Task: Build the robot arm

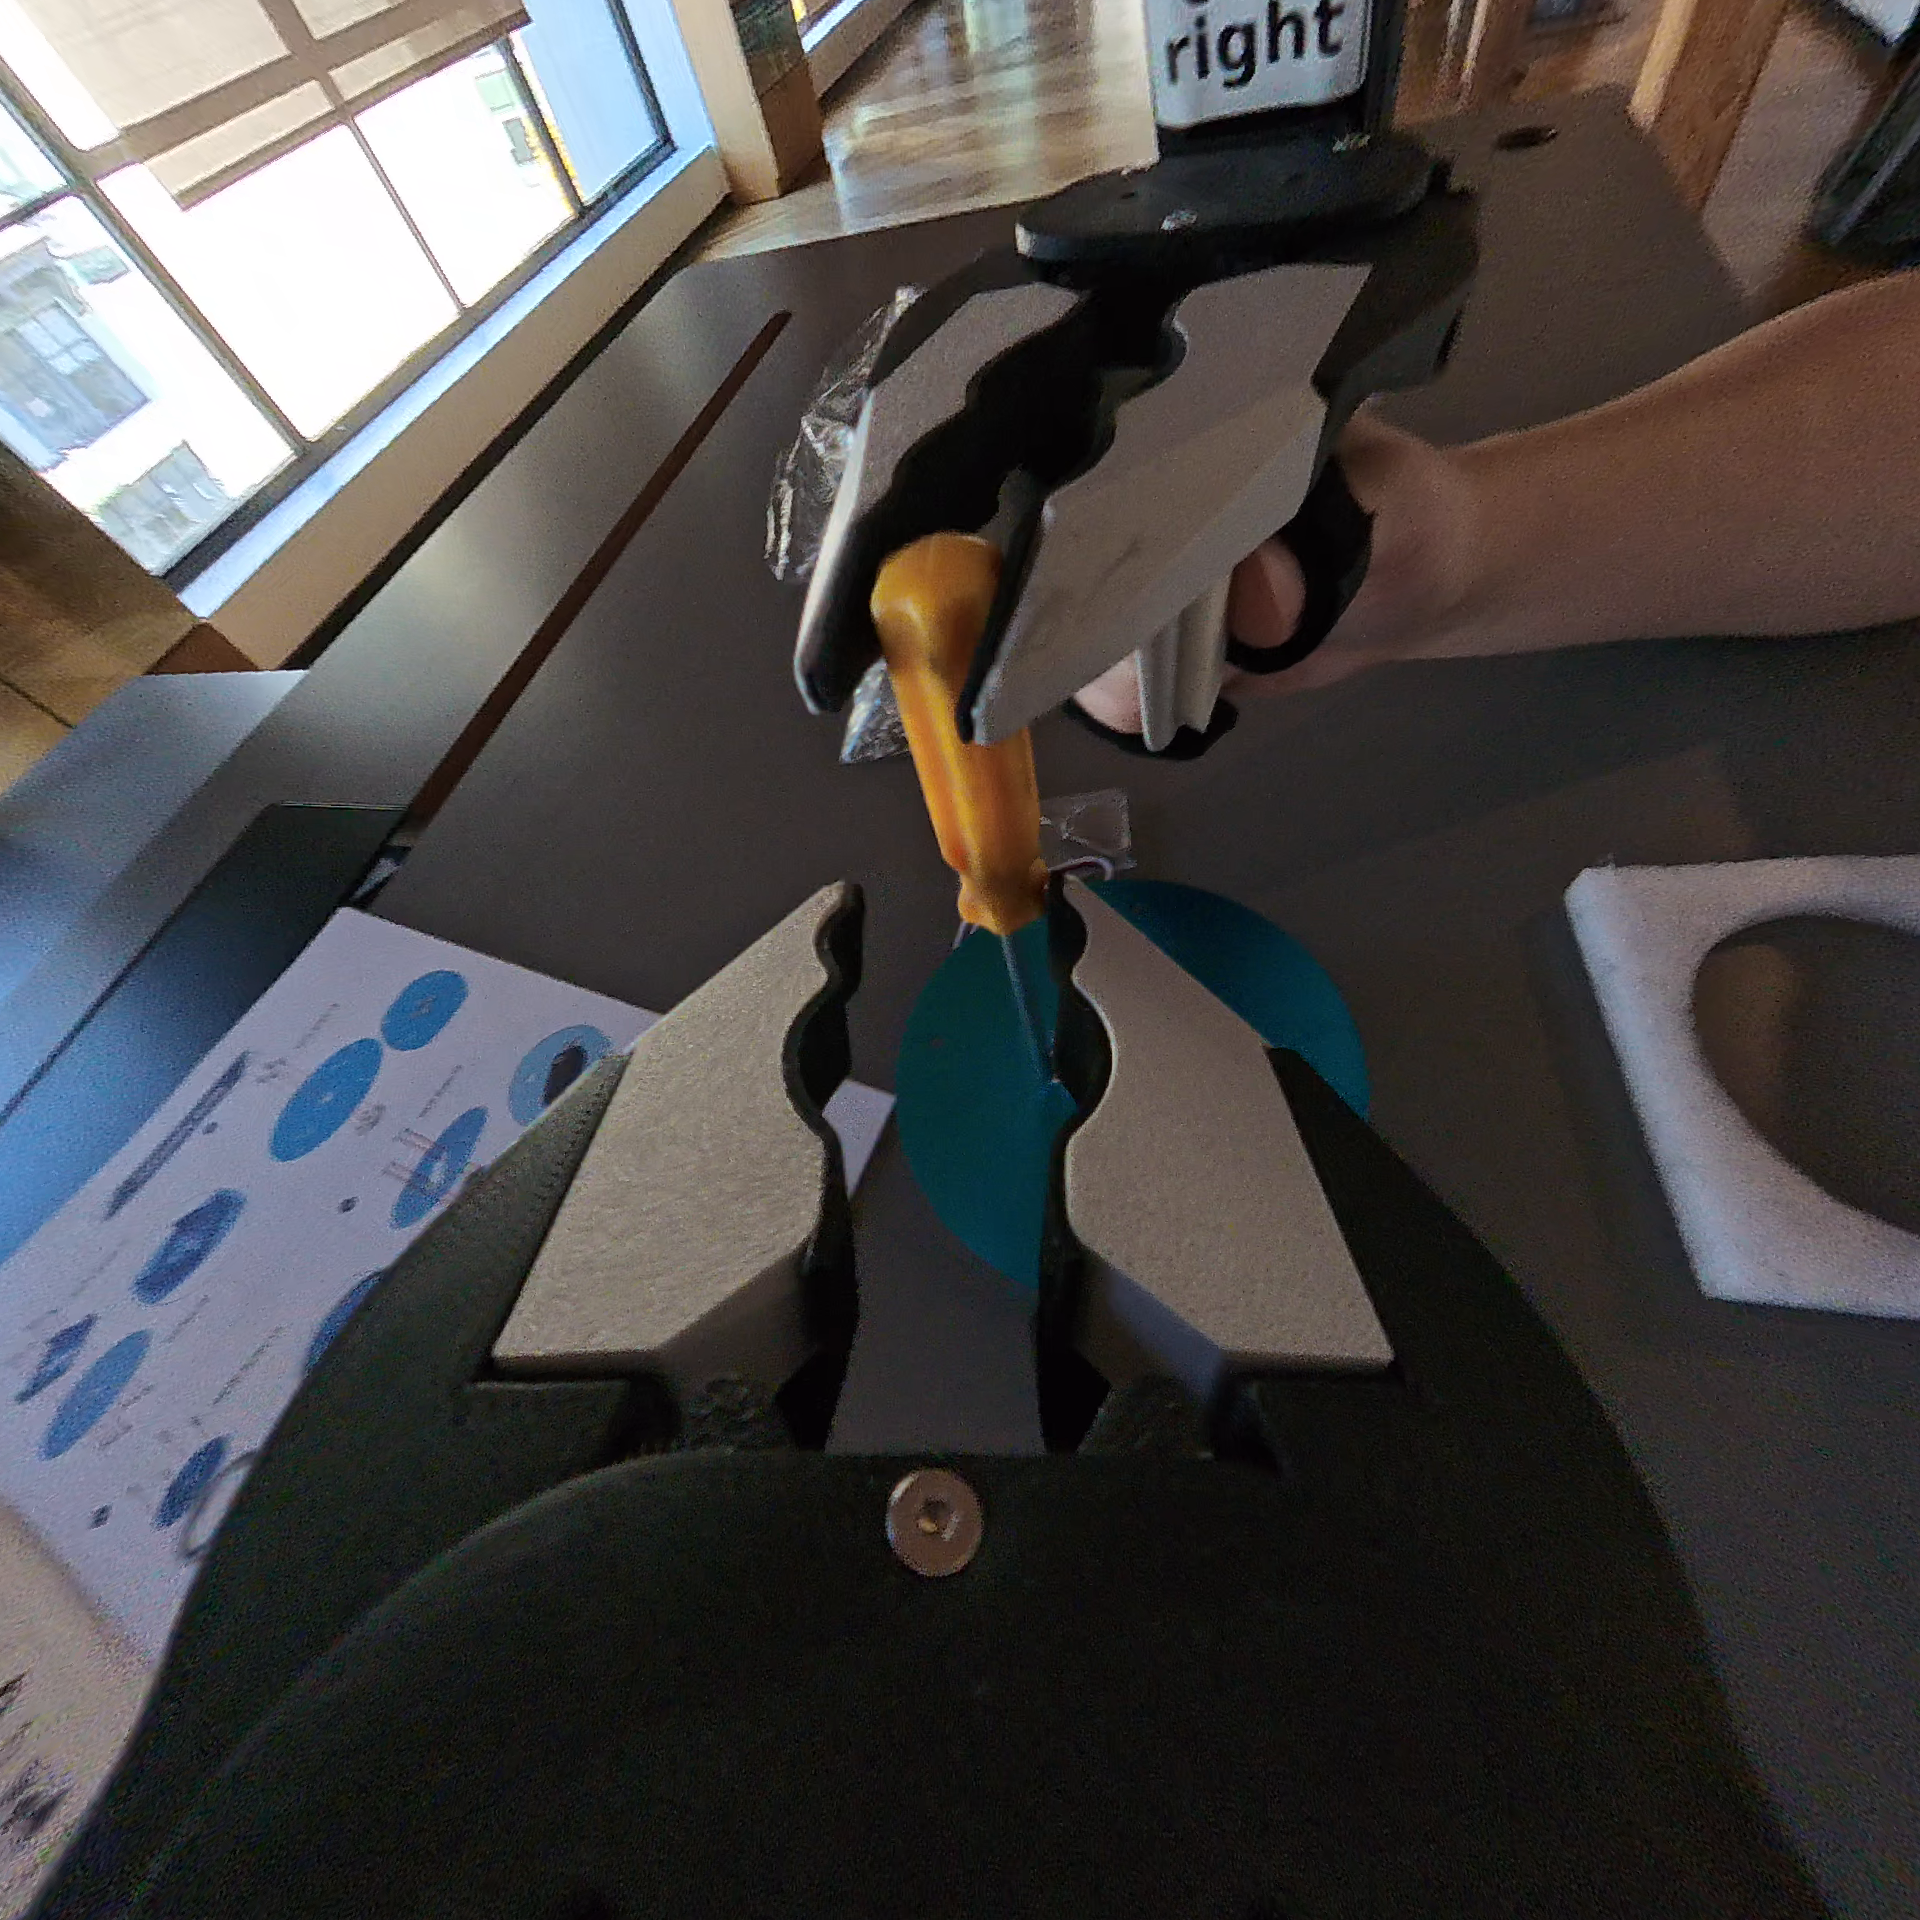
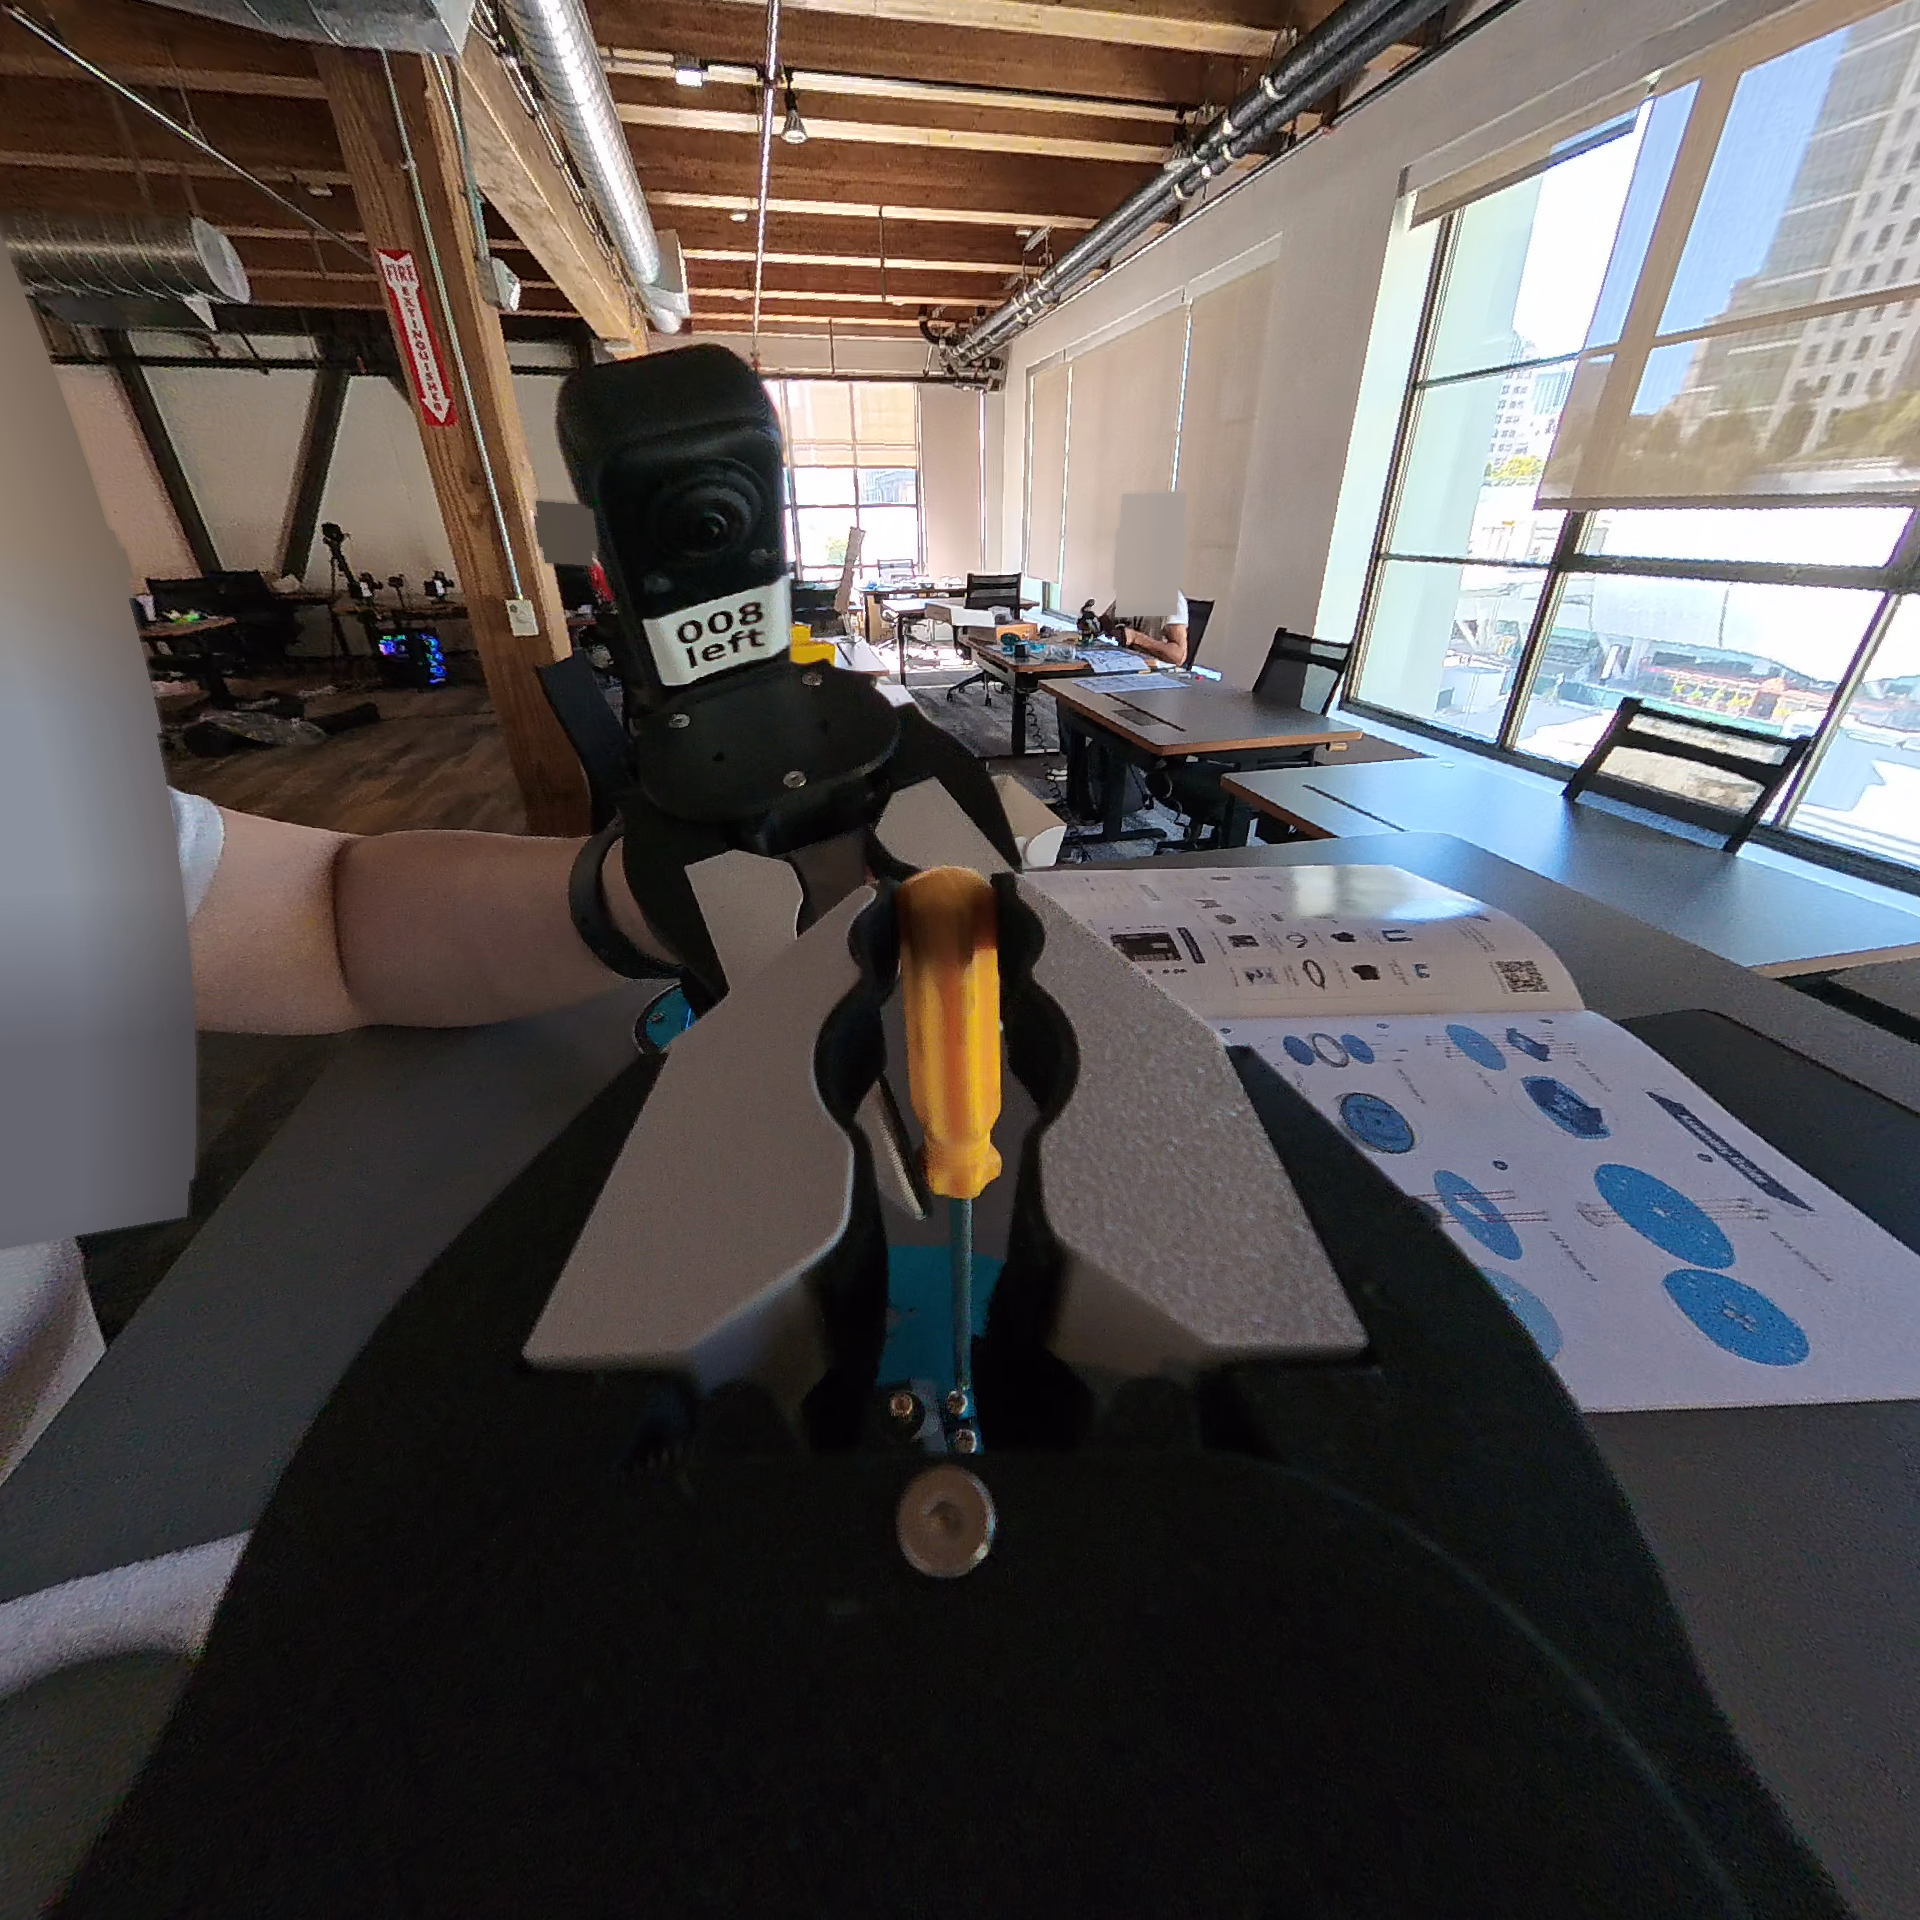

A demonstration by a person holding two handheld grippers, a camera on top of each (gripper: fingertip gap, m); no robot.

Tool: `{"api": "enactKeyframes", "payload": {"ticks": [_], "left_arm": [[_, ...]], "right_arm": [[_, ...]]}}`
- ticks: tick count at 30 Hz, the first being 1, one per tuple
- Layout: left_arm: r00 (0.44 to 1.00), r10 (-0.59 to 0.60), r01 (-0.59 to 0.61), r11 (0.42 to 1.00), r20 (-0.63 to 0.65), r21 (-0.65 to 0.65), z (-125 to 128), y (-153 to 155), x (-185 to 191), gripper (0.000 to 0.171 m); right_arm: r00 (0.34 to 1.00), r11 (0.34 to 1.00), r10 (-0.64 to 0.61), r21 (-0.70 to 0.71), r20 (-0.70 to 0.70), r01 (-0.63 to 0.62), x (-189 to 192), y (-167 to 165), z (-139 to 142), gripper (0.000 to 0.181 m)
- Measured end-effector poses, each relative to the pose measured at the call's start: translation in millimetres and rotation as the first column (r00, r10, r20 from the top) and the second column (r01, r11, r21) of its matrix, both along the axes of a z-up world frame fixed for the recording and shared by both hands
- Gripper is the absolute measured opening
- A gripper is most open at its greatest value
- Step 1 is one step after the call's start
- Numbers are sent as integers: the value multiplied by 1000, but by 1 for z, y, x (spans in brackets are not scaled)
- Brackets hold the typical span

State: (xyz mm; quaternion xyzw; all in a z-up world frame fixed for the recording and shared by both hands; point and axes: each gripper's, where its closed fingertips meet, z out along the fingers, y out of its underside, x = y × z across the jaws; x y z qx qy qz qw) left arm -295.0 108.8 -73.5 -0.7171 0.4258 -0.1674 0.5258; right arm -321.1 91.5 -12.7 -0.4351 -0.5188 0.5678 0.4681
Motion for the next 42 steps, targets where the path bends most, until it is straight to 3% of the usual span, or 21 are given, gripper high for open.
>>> {"api": "enactKeyframes", "payload": {"ticks": [5, 8, 12, 14, 22, 33, 35, 37, 40, 42], "left_arm": [[988, 93, -81, 992, -122, 99, 4, 8, -12, 48], [965, 220, -201, 971, -142, 132, 7, 20, -28, 51], [803, 526, -419, 832, -279, 363, 21, 39, -75, 46], [759, 579, -440, 794, -298, 421, 26, 39, -81, 47], [740, 594, -445, 784, -315, 434, 26, 38, -81, 45], [736, 588, -453, 797, -336, 400, 17, 39, -81, 45], [755, 572, -457, 810, -321, 367, 15, 39, -80, 42], [829, 499, -448, 863, -253, 236, 9, 35, -69, 33], [948, 317, -317, 947, -13, -56, 8, 22, -39, 34], [955, 230, -192, 960, 189, -201, 18, 14, -26, 39]], "right_arm": [[994, 995, -93, 21, -65, 94, 11, 13, 14, 17], [978, 984, -172, 25, -120, 176, 22, 24, 27, 17], [944, 958, -276, 35, -180, 286, 37, 35, 42, 17], [928, 944, -314, 43, -202, 328, 43, 38, 48, 17], [918, 938, -328, 33, -224, 344, 52, 37, 58, 17], [937, 952, -306, -39, -169, 303, 40, 34, 45, 17], [942, 954, -299, -39, -150, 297, 34, 29, 40, 17], [946, 956, -294, -36, -140, 291, 28, 23, 37, 17], [951, 961, -278, -34, -134, 276, 20, 14, 35, 17], [954, 961, -275, -34, -119, 273, 14, 12, 31, 17]]}}
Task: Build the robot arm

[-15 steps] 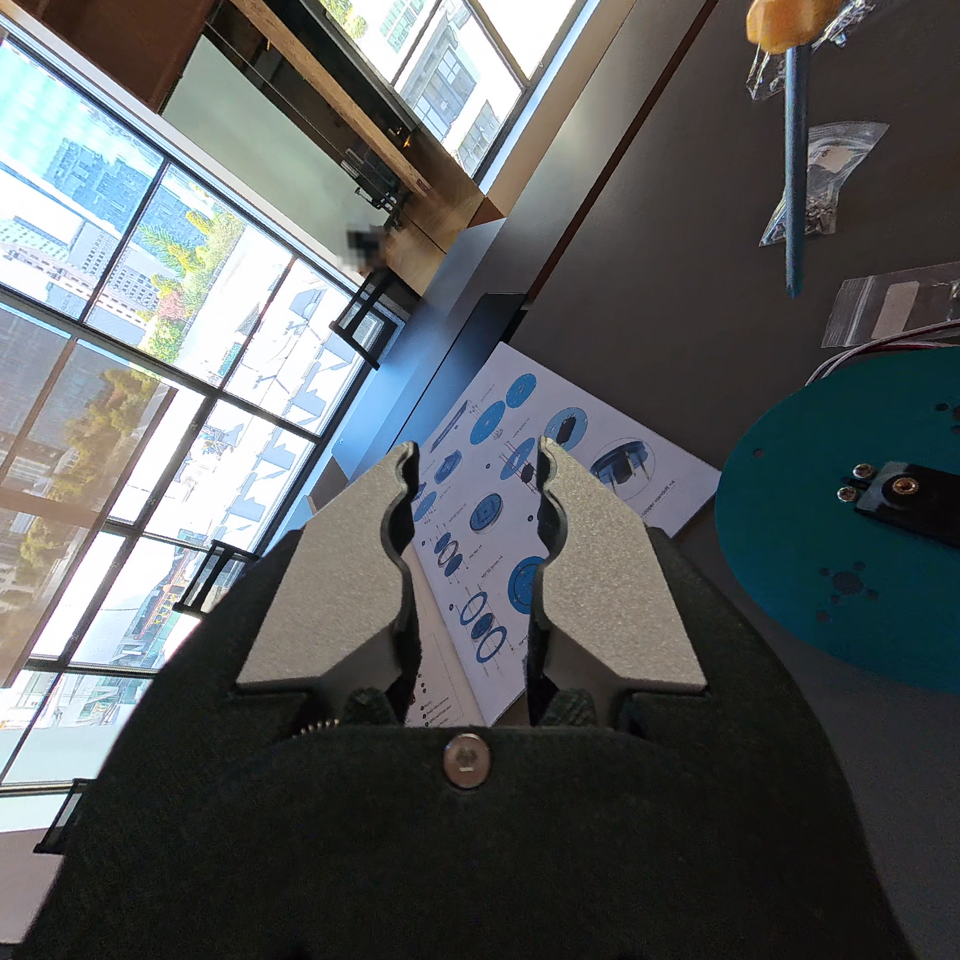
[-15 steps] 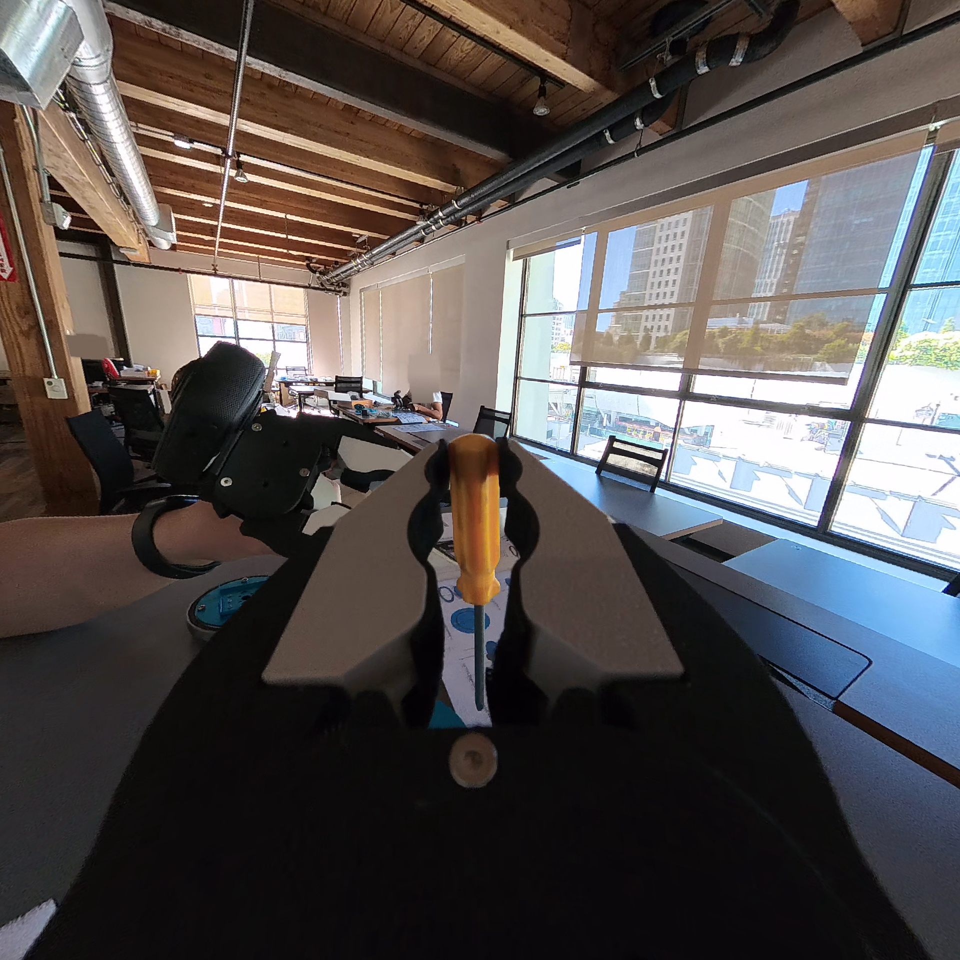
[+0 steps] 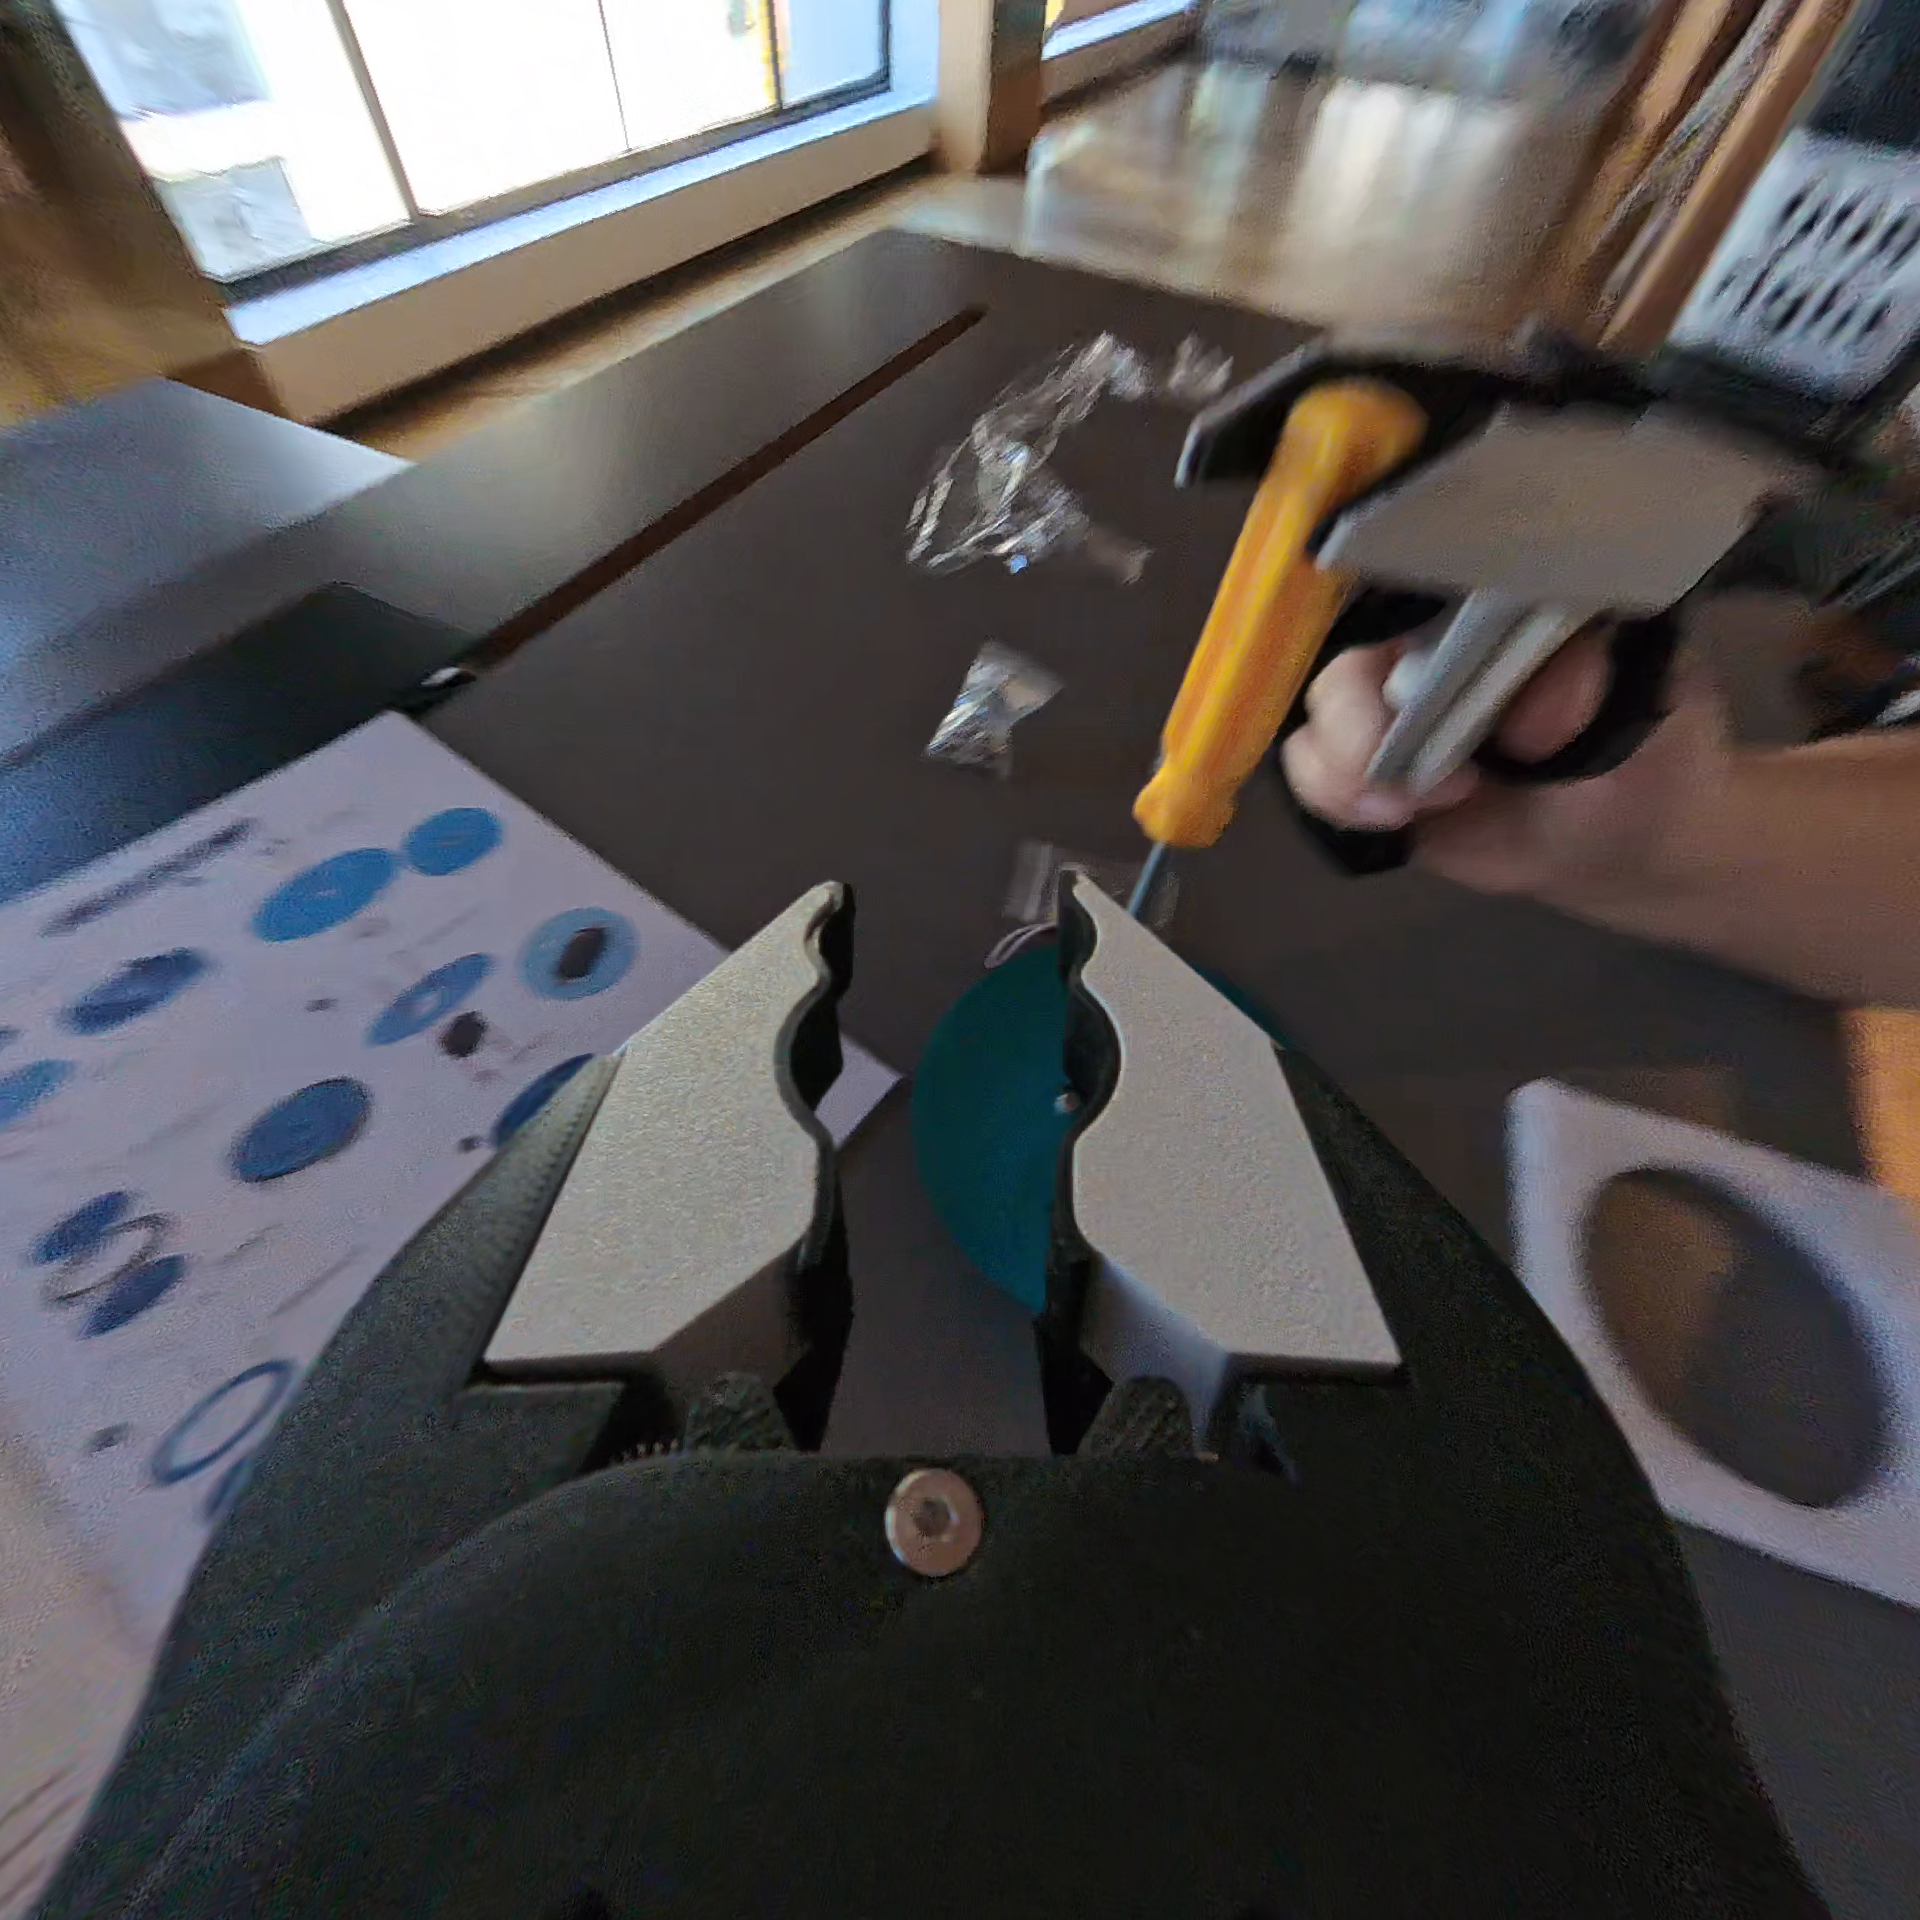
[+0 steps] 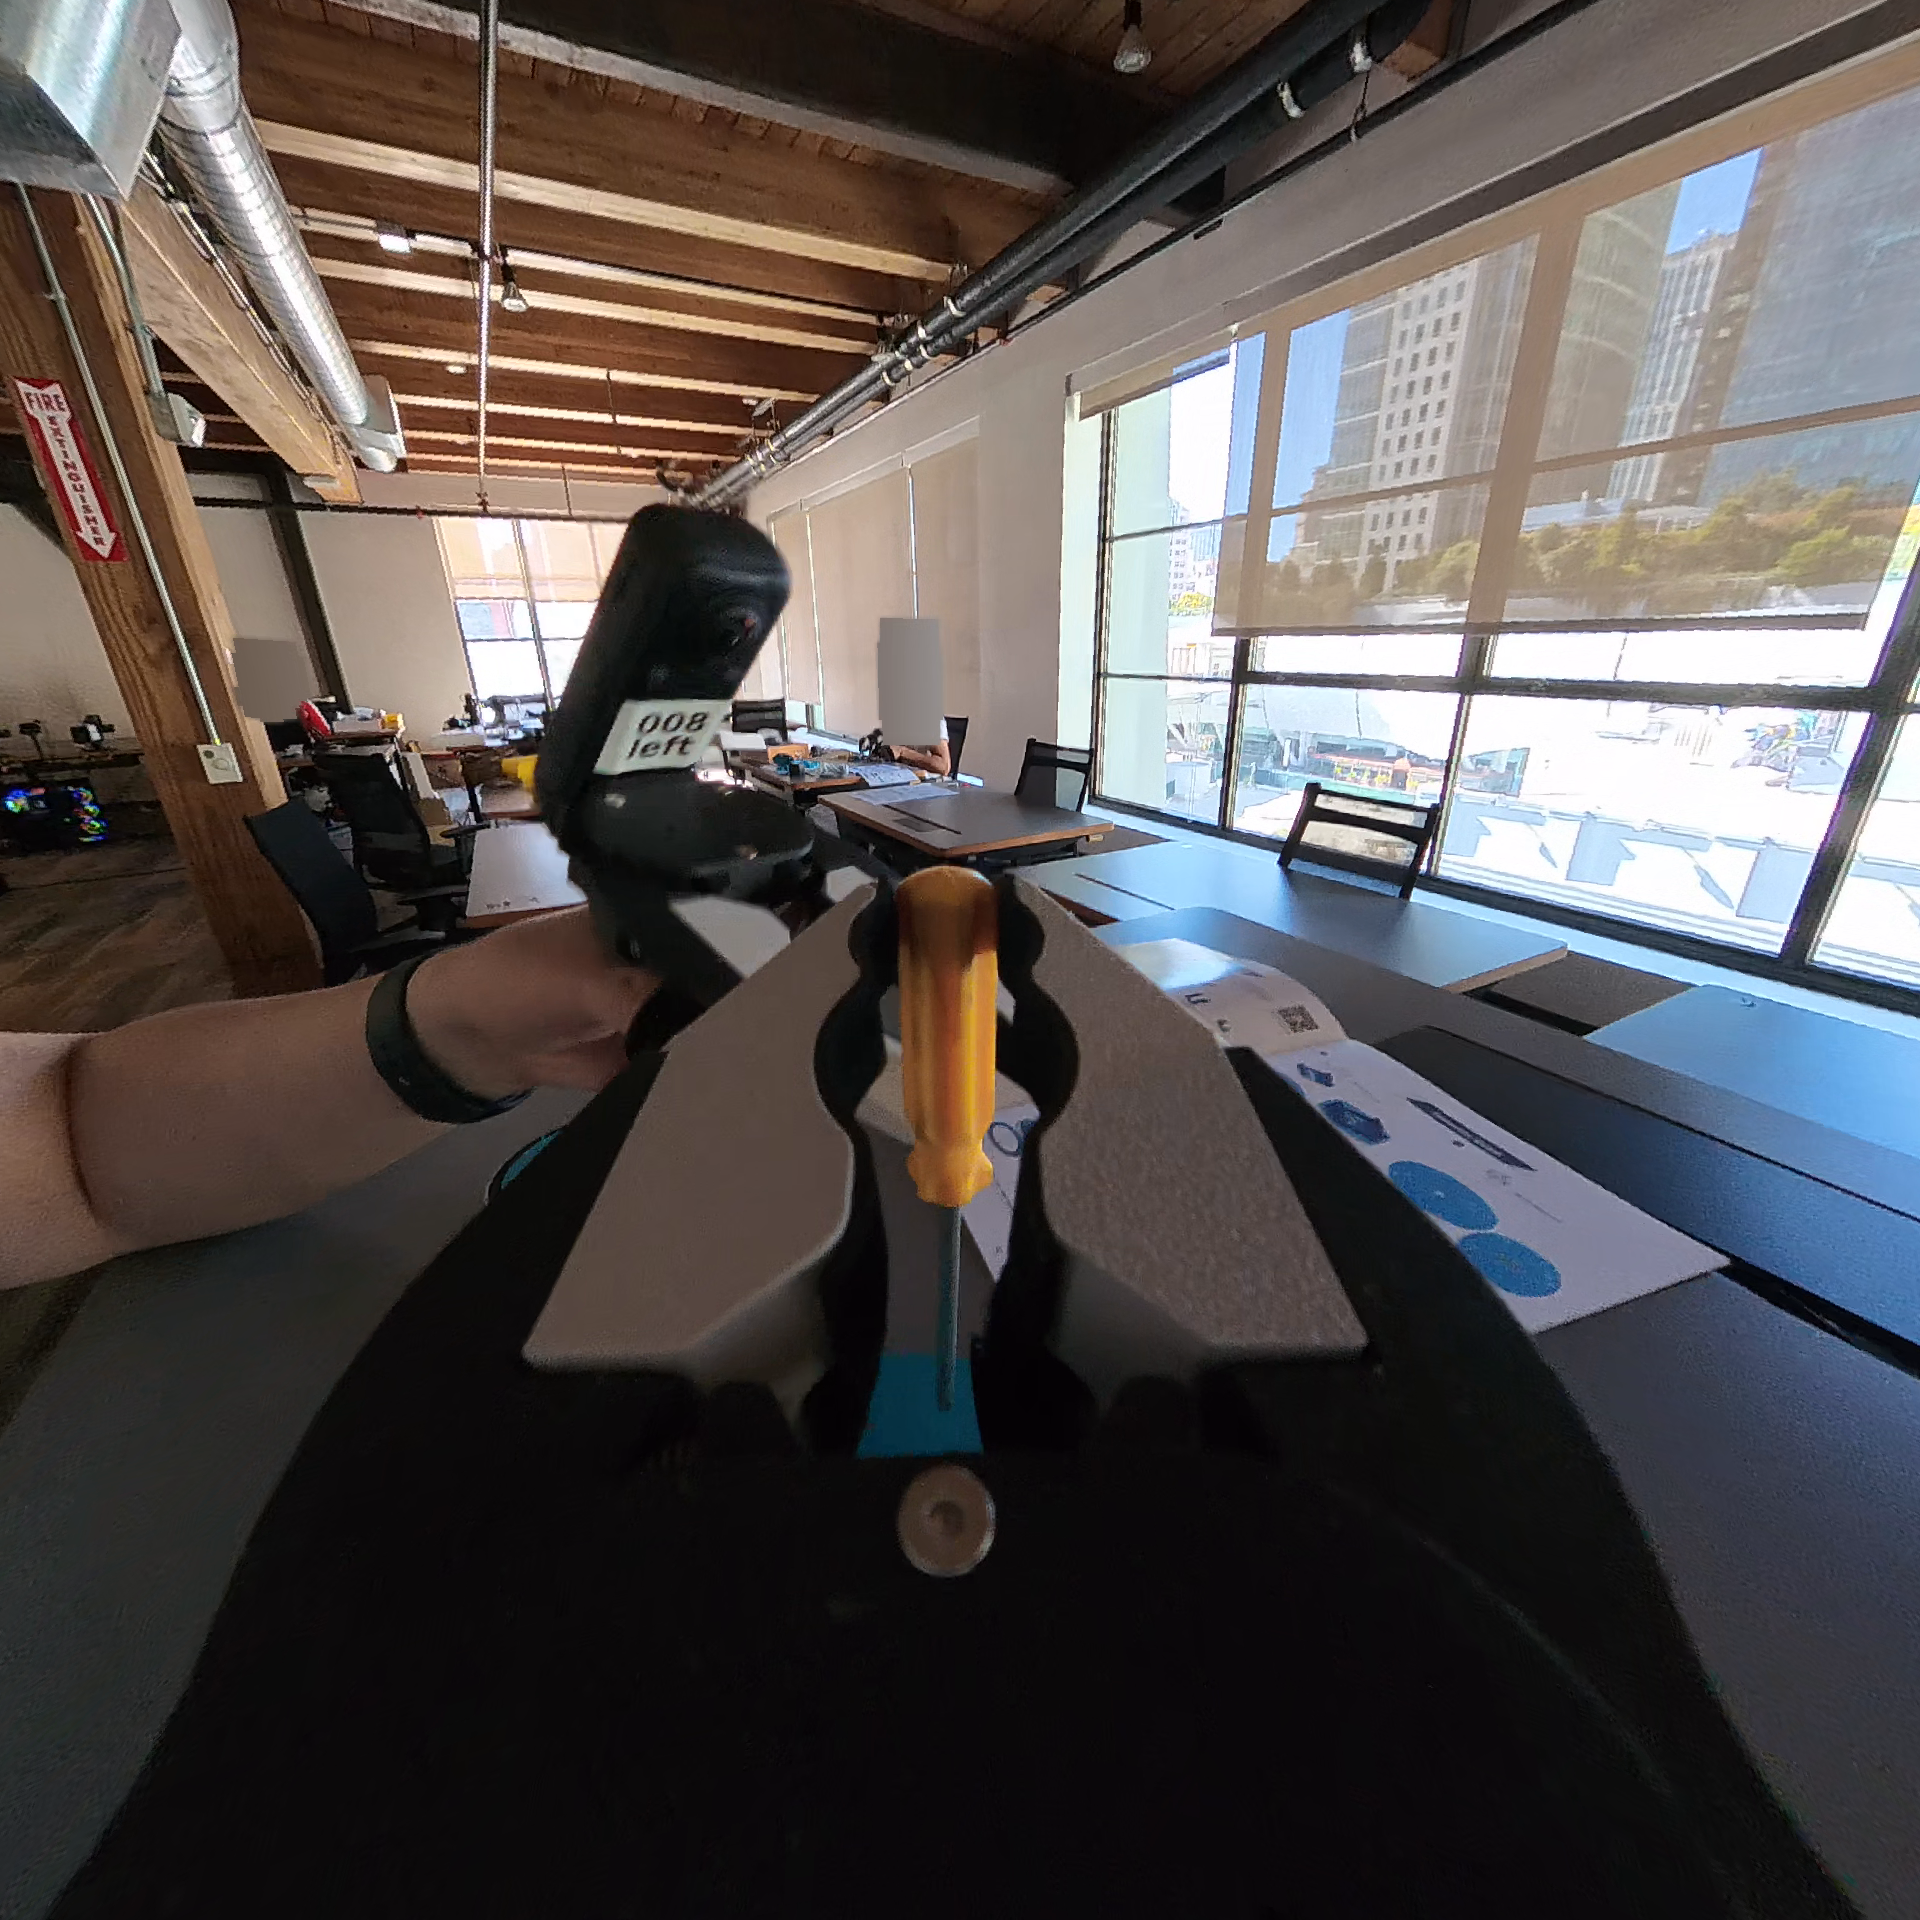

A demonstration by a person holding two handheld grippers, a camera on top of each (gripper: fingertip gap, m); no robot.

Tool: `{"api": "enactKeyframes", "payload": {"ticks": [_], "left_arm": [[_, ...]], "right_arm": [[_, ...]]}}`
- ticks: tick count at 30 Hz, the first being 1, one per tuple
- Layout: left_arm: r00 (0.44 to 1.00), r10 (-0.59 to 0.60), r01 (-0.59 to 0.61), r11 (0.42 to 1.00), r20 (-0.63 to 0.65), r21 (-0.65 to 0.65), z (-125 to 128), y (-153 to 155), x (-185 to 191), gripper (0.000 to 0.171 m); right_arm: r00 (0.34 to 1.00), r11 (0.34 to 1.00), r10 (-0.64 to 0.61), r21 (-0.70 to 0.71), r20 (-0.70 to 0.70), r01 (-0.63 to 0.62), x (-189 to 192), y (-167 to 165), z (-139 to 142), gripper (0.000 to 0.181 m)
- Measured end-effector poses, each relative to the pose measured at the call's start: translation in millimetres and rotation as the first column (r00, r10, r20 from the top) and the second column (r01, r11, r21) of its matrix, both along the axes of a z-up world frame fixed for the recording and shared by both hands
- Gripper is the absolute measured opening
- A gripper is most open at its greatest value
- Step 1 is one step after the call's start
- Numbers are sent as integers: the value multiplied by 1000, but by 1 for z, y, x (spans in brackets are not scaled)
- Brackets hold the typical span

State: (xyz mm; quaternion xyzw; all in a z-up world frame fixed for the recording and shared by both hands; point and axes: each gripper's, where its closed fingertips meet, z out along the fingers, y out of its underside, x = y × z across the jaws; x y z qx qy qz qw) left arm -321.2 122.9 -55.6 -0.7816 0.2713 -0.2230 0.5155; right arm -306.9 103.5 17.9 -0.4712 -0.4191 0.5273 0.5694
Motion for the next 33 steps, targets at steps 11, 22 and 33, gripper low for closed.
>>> {"api": "enactKeyframes", "payload": {"ticks": [11, 22, 33], "left_arm": [[994, -108, 108, 994, 35, 1, -6, -6, 2, 48], [994, -99, 100, 995, 57, -16, -5, -4, -2, 45], [981, -191, 192, 981, -28, 38, -13, -15, 17, 41]], "right_arm": [[997, 999, 19, -35, 75, -17, -9, 1, -26, 17], [996, 999, 24, -24, 88, -22, -8, 0, -30, 17], [992, 997, 1, 77, 125, -11, -10, -7, -34, 17]]}}
